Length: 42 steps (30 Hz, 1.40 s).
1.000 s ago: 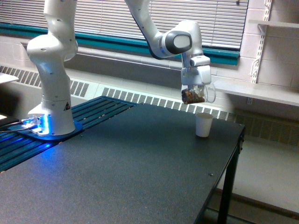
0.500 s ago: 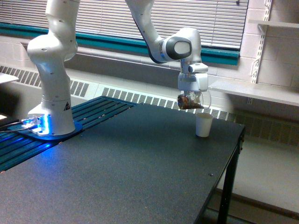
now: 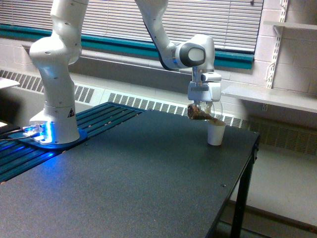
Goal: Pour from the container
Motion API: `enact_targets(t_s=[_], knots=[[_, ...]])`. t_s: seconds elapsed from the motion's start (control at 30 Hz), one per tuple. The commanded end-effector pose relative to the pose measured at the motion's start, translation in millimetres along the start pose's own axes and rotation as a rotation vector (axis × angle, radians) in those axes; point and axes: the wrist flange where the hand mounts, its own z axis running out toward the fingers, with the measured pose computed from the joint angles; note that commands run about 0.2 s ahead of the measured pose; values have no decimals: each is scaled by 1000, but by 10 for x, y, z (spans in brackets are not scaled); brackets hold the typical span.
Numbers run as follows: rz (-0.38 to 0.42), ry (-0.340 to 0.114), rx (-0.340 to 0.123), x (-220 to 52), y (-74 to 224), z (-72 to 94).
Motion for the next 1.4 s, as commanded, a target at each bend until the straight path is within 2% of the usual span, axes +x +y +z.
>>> enact_targets(t_s=[0.03, 0.7, 1.4], knots=[[-9, -1, -15, 11, -94, 6], [12, -18, -54, 86, -75, 91], [-7, -20, -62, 164, -135, 75]])
